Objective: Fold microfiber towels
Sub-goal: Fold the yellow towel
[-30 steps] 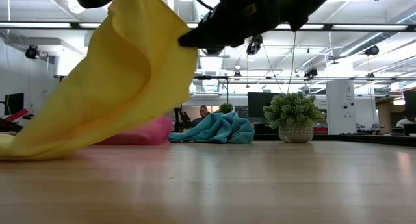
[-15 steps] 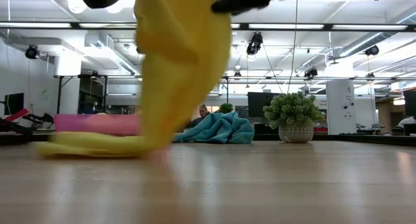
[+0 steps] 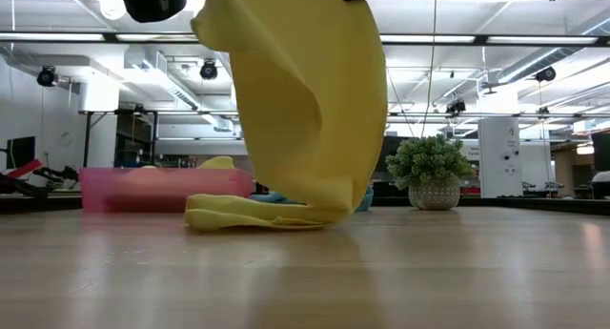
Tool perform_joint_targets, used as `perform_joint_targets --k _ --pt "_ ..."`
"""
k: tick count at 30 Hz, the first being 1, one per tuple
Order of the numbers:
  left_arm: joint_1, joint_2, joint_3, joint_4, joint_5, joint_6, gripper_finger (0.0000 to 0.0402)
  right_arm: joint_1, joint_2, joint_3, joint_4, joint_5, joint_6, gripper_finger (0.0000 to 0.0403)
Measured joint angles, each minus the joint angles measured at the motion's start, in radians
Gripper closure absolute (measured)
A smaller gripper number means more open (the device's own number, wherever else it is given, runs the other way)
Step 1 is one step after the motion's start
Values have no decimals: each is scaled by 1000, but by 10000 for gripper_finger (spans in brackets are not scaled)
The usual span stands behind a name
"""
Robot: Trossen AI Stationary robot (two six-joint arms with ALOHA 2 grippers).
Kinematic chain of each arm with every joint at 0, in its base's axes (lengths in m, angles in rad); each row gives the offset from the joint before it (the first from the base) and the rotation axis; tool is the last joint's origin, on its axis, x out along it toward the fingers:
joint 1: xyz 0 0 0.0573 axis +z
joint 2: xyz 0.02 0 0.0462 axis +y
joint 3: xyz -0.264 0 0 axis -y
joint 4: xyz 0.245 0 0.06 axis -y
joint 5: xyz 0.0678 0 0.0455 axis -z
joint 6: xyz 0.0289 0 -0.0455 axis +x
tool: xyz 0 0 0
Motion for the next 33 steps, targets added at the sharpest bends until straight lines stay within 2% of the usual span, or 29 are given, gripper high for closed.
perform_joint_targets --k 27,33 --pt "-1 54 -8 -3 16 7 401 -9 -9 -33 -14 28 106 394" --pt "-1 61 -8 -6 20 24 401 -9 -9 -91 47 30 127 394"
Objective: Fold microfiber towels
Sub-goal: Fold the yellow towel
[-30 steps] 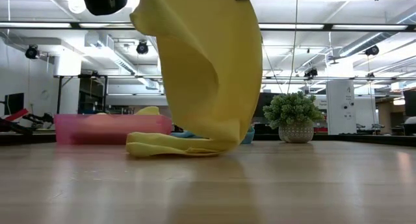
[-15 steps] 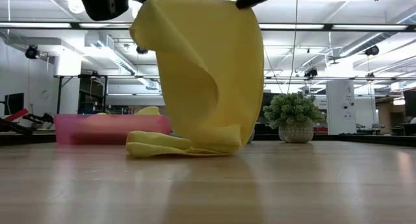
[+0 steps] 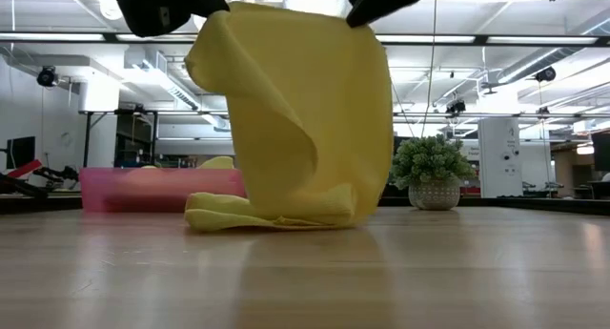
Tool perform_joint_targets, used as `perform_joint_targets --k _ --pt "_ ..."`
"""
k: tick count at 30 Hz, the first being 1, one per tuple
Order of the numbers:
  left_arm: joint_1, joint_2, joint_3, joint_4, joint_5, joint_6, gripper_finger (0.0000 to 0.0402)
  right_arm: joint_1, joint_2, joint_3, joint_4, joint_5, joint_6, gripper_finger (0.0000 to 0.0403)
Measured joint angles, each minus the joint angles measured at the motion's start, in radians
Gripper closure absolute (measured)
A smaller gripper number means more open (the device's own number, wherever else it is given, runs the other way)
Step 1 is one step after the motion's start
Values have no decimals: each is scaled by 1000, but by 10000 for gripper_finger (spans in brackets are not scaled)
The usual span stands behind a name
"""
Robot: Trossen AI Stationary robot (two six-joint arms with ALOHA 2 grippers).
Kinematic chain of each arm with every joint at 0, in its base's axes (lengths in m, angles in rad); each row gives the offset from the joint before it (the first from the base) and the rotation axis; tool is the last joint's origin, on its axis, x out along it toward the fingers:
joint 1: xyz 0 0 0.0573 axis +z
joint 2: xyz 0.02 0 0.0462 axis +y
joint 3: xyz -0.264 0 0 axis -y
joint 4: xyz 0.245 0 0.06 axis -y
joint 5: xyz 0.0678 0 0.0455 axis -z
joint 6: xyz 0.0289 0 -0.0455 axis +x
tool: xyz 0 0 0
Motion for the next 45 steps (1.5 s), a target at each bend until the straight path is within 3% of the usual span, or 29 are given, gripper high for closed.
perform_joint_targets --k 12,17,25,32,39,45 --pt "1 6 -39 -5 29 2 401 0 0 -133 161 0 23 394" --pt "25 -14 -20 -25 31 27 401 0 -11 -102 154 106 -5 394" --pt "81 -110 128 -254 55 155 401 0 -19 58 67 180 -120 394" --pt "153 -176 257 -411 100 315 401 -38 -18 187 7 183 -195 394" --pt "298 -196 378 -602 213 471 401 -133 -18 240 6 214 -248 394" --pt "359 -163 427 -755 237 497 402 -171 -18 240 -74 201 -206 394"
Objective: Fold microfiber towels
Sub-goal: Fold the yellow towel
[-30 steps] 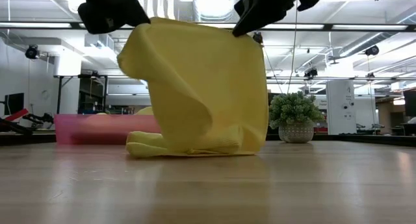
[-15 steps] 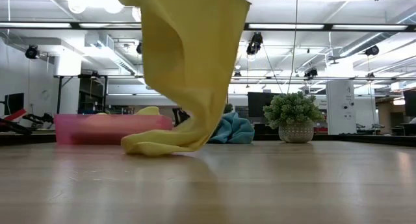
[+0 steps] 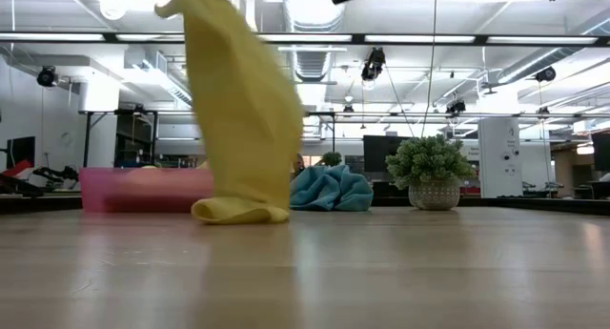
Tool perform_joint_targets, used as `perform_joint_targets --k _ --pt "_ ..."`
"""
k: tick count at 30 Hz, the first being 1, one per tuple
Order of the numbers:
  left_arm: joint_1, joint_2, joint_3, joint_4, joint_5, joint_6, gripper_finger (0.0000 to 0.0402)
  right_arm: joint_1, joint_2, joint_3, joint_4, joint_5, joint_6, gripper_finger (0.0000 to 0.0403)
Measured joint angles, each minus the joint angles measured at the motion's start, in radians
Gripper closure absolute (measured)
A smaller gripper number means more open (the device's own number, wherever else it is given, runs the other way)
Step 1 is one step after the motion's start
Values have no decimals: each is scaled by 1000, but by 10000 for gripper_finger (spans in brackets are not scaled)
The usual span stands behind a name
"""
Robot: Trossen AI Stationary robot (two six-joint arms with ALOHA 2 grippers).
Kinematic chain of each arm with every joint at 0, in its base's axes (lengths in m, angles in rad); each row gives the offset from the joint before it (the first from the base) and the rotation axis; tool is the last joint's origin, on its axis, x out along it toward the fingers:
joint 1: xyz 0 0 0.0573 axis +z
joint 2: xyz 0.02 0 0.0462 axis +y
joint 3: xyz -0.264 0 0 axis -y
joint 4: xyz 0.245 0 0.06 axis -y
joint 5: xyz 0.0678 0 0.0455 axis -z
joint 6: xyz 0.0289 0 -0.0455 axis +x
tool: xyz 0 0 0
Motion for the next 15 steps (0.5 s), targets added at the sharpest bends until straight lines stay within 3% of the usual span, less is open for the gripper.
perform_joint_targets --k 9,15 --pt "-66 121 -54 122 81 -36 401 35 -1 -95 -97 -108 150 394" --pt "-126 242 -55 173 133 -51 402 69 -2 -233 0 -110 187 394"
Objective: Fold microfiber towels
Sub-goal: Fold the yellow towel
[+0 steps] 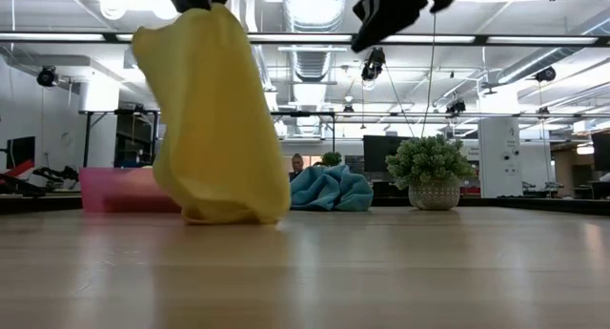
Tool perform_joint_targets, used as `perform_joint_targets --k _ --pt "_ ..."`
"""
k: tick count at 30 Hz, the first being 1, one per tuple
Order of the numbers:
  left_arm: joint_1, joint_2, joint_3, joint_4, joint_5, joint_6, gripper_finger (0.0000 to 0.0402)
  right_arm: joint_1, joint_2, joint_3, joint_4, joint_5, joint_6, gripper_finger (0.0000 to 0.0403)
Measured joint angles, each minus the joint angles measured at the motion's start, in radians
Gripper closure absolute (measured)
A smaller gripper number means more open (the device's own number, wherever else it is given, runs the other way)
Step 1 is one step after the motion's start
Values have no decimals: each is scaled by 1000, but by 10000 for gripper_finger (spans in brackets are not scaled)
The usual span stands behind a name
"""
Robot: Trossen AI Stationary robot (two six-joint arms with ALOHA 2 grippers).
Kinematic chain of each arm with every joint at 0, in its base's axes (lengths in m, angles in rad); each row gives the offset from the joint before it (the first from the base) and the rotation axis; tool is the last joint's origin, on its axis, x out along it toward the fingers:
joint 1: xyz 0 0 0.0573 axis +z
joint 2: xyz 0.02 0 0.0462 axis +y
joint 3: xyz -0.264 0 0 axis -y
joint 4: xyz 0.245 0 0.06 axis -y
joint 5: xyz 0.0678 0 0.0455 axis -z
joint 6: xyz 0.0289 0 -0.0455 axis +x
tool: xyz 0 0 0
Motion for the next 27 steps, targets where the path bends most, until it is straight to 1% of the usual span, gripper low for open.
perform_joint_targets --k 2,7,12,14,18,23,27 --pt "-17 30 0 5 2 -14 402 12 0 -54 66 -14 6 394" --pt "-58 87 0 11 9 -76 402 28 2 -183 300 -120 11 394" --pt "-80 121 0 14 14 -136 402 30 2 -304 528 -181 39 394" --pt "-83 130 0 20 17 -160 402 31 2 -338 591 -202 80 387" --pt "-84 141 -7 36 18 -183 402 40 23 -400 724 -249 194 348" --pt "-84 141 -11 39 17 -183 402 73 113 -459 909 -265 217 271" --pt "-86 140 -12 45 17 -184 402 77 221 -452 1046 -263 237 211"
